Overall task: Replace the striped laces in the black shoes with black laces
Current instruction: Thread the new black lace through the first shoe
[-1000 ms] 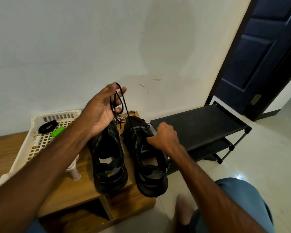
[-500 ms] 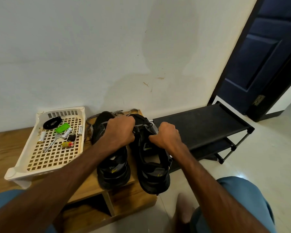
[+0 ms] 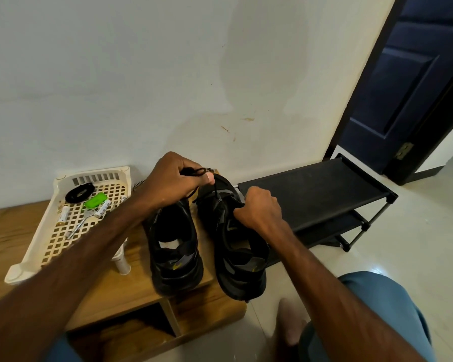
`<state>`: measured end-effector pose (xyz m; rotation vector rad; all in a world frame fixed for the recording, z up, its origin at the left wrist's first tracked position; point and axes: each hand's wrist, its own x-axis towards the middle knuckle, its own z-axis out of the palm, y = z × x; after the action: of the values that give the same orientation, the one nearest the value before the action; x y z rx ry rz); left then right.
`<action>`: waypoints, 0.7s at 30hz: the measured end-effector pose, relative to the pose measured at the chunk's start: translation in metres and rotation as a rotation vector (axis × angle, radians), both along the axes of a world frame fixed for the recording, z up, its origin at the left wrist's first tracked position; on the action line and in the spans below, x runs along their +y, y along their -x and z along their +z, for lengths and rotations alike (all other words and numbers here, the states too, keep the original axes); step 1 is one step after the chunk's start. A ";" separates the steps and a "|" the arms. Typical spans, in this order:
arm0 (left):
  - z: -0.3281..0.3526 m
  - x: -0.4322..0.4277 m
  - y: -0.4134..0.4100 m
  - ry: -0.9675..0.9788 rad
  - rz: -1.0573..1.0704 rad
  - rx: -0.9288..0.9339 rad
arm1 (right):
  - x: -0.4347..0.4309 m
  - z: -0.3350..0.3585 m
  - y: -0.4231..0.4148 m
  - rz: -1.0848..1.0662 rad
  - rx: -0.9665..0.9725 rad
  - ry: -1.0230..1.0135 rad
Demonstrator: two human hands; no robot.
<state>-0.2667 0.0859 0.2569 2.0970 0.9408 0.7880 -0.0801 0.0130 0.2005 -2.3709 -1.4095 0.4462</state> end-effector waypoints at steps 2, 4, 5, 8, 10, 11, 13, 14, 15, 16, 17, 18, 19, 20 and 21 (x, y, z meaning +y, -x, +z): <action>0.000 0.002 0.000 0.037 -0.074 0.065 | 0.000 -0.001 0.003 0.019 -0.013 -0.013; -0.002 0.003 0.001 0.063 -0.195 0.242 | 0.001 -0.003 0.006 0.041 -0.016 -0.023; -0.004 0.003 0.001 0.060 -0.263 0.349 | 0.001 -0.003 0.007 0.046 -0.018 -0.022; -0.013 0.001 -0.001 0.045 -0.324 0.548 | 0.003 -0.004 0.007 0.043 -0.015 -0.024; -0.018 0.006 -0.001 0.060 -0.251 0.531 | 0.003 -0.003 0.006 0.044 -0.017 -0.020; -0.021 0.009 0.000 0.052 -0.203 0.497 | 0.003 -0.003 0.007 0.043 -0.019 -0.015; -0.028 0.015 -0.002 -0.068 -0.066 0.452 | 0.003 -0.003 0.008 0.035 -0.032 -0.009; -0.031 0.017 -0.005 -0.149 0.014 0.459 | 0.003 -0.002 0.008 0.032 -0.037 -0.008; -0.034 0.019 -0.008 -0.202 0.078 0.467 | 0.003 -0.002 0.009 0.033 -0.040 -0.006; -0.035 0.018 -0.012 -0.210 0.116 0.483 | 0.003 -0.002 0.009 0.036 -0.042 -0.002; -0.037 0.018 -0.016 -0.201 0.120 0.510 | 0.004 -0.001 0.009 0.039 -0.042 0.004; -0.039 0.017 -0.020 -0.186 0.115 0.550 | 0.003 -0.001 0.009 0.042 -0.041 0.011; -0.042 0.016 -0.024 -0.175 0.102 0.581 | 0.003 -0.001 0.009 0.043 -0.042 0.015; -0.044 0.015 -0.027 -0.179 0.116 0.593 | 0.002 -0.001 0.009 0.042 -0.043 0.016; -0.045 0.015 -0.029 -0.200 0.136 0.594 | 0.002 0.000 0.009 0.040 -0.042 0.017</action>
<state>-0.2374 0.1007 0.2120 2.5249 1.3705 0.3240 -0.0893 0.0148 0.2004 -2.3822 -1.4795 0.4227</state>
